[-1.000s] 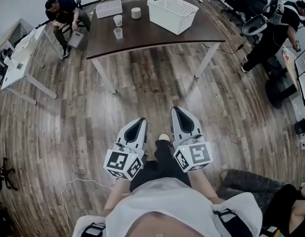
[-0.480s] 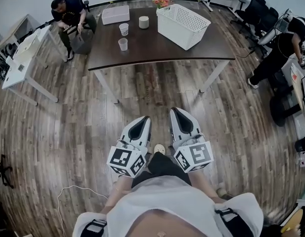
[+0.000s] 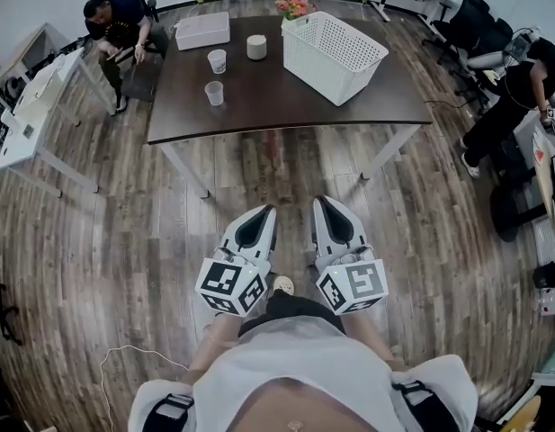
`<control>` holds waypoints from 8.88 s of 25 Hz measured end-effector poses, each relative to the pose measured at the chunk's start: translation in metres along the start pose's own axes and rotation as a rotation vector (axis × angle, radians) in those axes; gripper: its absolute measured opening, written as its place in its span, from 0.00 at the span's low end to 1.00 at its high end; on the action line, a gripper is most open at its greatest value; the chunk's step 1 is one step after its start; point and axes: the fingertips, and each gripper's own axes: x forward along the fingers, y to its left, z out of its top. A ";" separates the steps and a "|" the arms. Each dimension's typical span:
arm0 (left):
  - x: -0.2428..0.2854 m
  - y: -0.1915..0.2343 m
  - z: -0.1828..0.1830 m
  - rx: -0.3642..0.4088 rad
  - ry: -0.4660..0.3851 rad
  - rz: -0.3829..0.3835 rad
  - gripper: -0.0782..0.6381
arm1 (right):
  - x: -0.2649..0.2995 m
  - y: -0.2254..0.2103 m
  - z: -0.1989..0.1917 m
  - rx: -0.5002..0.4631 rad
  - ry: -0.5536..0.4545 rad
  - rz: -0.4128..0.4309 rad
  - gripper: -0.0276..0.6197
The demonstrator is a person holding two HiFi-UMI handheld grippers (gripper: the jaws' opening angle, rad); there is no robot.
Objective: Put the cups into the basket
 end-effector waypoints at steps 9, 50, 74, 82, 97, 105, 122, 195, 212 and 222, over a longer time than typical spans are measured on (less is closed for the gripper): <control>0.039 0.021 -0.003 -0.010 -0.004 0.061 0.12 | 0.034 -0.039 -0.010 0.034 0.009 0.002 0.06; 0.216 0.179 0.067 -0.039 -0.041 0.039 0.12 | 0.271 -0.099 -0.004 0.005 0.029 0.008 0.06; 0.353 0.314 0.121 0.024 -0.012 0.011 0.12 | 0.469 -0.136 -0.006 0.029 0.008 0.080 0.06; 0.341 0.363 0.129 0.009 -0.032 0.136 0.12 | 0.508 -0.122 -0.018 0.031 0.039 0.163 0.06; 0.243 0.439 0.109 -0.022 -0.028 0.523 0.12 | 0.555 -0.029 -0.091 0.004 0.330 0.550 0.53; 0.216 0.465 0.071 -0.094 0.009 0.606 0.12 | 0.549 0.010 -0.171 -0.140 0.545 0.671 0.59; 0.196 0.493 0.025 -0.195 0.054 0.661 0.12 | 0.566 0.018 -0.259 -0.326 0.737 0.648 0.57; 0.555 0.215 0.148 0.120 0.055 -0.280 0.12 | 0.487 -0.358 0.063 -0.178 0.215 -0.104 0.56; 0.660 0.251 0.169 0.093 -0.028 -0.183 0.12 | 0.588 -0.444 -0.022 -0.027 0.425 -0.013 0.56; 0.685 0.258 0.168 0.085 -0.015 -0.175 0.12 | 0.612 -0.460 -0.103 0.027 0.545 -0.003 0.56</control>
